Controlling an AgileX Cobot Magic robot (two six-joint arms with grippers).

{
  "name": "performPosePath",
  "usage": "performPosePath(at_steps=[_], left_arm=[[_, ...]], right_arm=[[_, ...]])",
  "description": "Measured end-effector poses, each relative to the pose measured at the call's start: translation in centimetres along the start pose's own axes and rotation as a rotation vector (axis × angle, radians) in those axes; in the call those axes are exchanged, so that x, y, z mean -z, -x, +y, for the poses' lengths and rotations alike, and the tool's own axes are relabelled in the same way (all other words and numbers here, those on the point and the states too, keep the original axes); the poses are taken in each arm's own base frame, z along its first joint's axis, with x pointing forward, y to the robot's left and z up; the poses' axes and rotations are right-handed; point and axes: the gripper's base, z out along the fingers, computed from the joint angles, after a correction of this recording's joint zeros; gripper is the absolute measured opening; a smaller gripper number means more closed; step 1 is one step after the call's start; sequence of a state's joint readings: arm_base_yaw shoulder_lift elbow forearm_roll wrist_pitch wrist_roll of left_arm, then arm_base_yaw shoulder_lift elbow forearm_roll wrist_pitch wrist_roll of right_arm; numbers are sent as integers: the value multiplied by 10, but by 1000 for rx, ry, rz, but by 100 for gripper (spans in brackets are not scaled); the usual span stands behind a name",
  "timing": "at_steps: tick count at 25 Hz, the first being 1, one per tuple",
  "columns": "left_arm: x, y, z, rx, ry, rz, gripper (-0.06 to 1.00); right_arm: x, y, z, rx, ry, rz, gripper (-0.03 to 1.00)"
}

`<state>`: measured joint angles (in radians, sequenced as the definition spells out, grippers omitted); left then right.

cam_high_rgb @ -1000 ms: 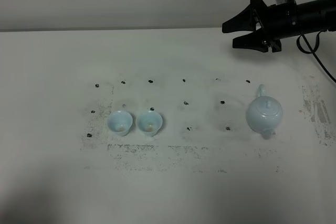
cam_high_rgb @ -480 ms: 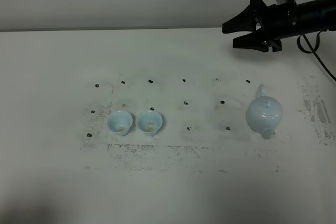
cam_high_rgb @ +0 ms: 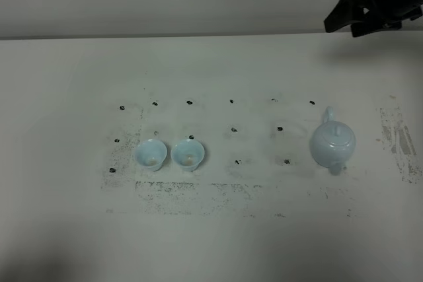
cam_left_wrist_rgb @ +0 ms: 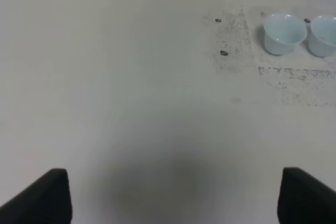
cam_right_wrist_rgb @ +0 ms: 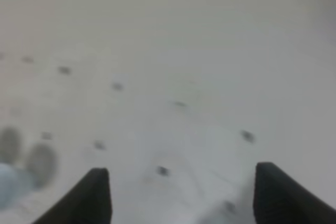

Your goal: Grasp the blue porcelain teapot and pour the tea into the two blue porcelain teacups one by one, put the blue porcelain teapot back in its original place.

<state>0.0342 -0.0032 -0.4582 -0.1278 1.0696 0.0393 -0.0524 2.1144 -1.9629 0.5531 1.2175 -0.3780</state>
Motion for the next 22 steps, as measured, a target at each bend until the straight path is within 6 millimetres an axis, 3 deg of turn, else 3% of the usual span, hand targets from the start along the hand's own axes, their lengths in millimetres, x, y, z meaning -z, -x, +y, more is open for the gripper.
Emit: performPosePath(at_steps=[4,8,11,16,22], left_arm=[[0,0,0,0,0,0,76],[0,0,0,0,0,0,76],[0,0,0,0,0,0,76],[0,0,0,0,0,0,76],[0,0,0,0,0,0,76]], right_arm=[[27,-3,-1,-43,-174,0,55],[56,-9,13,-52,-219,-40,55],[75,-26,28,-45,-225,-43,55],[76,-58,45,-42,-223,29,55],[47,-62,64,20,-189,95,55]])
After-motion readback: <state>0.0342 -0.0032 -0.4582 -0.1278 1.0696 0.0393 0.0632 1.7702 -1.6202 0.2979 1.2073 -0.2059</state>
